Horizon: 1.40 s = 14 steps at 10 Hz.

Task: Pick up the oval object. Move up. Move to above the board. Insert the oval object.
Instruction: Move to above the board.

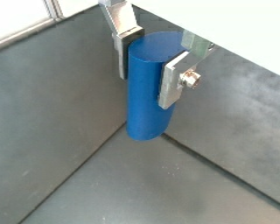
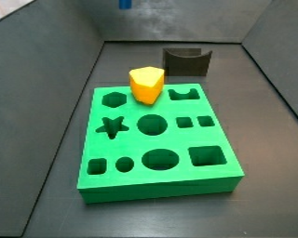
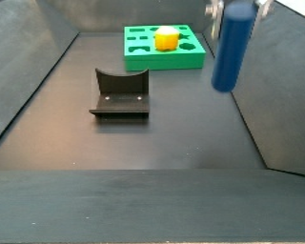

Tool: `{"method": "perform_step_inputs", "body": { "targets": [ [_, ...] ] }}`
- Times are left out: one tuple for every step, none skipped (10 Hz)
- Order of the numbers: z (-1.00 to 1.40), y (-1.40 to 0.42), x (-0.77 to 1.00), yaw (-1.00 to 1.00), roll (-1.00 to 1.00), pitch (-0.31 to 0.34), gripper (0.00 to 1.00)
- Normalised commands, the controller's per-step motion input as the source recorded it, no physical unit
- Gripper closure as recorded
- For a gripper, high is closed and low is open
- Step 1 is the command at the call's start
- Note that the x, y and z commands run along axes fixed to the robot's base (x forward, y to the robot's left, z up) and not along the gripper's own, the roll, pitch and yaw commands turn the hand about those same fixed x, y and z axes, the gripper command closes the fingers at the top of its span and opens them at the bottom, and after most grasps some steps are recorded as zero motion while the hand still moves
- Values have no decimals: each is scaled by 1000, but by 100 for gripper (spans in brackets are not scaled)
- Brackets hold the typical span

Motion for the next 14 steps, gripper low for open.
{"method": "perform_step_inputs", "body": {
  "targets": [
    [957, -12, -9, 19, 58, 86, 100],
    [796, -10, -1, 18, 53, 87, 100],
    [690, -7, 2, 16, 48, 85, 100],
    [479, -6, 3, 16, 47, 86, 100],
    [313, -8, 4, 17, 51, 84, 100],
    [112, -1000, 176, 281, 42, 41, 100],
    [100, -1000, 177, 255, 57, 31, 100],
    [106, -1000, 173, 181, 48, 14, 100],
    [108, -1000, 170, 126, 15, -3, 100],
    [107, -1000, 170, 56, -4, -9, 100],
    [108, -1000, 169, 37, 7, 5, 100],
    [114, -1000, 169, 16, -4, 16, 100],
    [116, -1000, 170, 13, -17, 22, 100],
    [119, -1000, 174, 6, 8, 51, 100]
  ]
}}
